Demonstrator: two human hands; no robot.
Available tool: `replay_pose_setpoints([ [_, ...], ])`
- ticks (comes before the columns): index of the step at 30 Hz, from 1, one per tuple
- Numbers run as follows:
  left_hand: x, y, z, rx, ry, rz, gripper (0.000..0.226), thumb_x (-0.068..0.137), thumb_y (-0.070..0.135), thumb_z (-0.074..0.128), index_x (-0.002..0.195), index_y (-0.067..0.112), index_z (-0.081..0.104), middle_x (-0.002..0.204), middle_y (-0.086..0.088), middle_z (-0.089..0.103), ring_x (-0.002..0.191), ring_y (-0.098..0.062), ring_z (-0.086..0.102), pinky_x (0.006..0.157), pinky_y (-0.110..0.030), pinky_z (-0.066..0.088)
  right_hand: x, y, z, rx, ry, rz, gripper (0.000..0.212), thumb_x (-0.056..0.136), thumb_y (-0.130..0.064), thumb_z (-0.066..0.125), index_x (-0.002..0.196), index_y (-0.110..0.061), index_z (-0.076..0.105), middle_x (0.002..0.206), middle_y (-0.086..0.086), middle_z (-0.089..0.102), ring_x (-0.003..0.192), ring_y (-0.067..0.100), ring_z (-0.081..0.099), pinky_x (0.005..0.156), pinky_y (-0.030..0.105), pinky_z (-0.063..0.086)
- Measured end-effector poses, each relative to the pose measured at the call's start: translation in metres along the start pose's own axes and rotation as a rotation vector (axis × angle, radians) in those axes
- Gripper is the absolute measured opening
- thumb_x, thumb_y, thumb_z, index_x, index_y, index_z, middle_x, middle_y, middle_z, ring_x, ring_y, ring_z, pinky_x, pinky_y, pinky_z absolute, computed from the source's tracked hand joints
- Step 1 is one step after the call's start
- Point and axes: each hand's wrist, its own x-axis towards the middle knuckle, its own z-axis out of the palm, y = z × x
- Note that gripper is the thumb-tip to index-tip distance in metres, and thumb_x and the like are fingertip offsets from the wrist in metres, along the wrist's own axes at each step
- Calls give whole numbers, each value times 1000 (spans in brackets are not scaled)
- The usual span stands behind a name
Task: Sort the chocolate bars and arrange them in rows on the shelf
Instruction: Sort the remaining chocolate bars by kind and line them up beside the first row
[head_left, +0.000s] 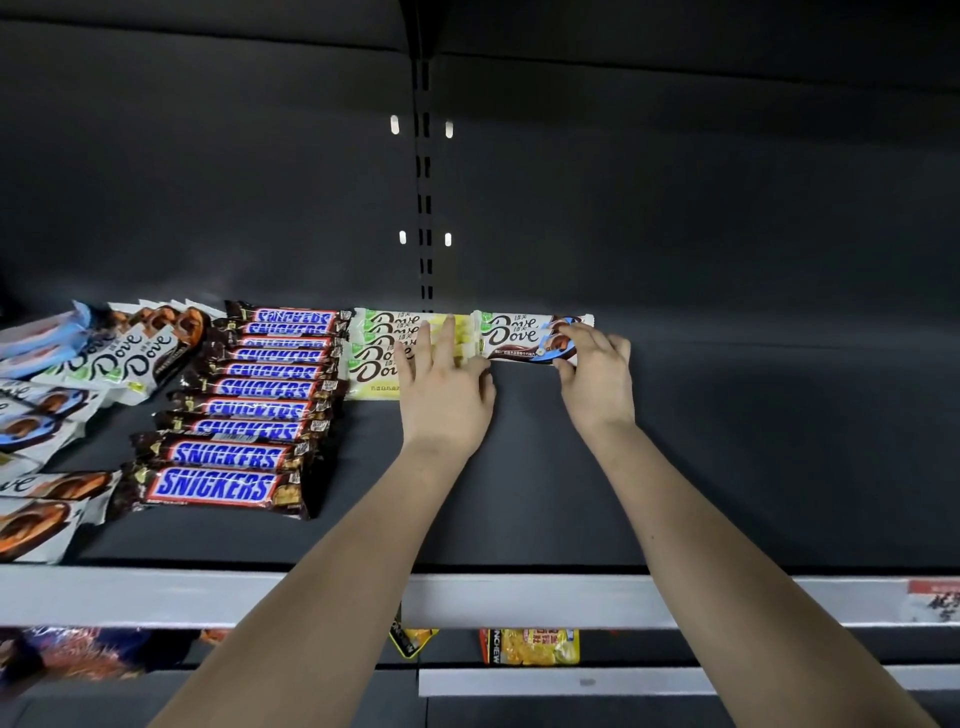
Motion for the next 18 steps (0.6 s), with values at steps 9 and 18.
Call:
replay_pose_setpoints([
  [9,-1,0,1,-15,-45,-31,41,94,28,38,134,26,46,155,-8,16,144,-30,3,115,-51,-5,0,-2,0,13,6,7,42,87,-5,58,128,-13,54,133,2,52,120,25,39,101,31,39],
  [18,1,0,0,-37,-46,-8,41,94,26,38,134,30,44,155,-11,16,144,-31,3,114,-52,-6,0,-3,-1,38,0,10,42,86,-2,58,126,-12,55,132,3,51,118,25,42,99,31,40],
])
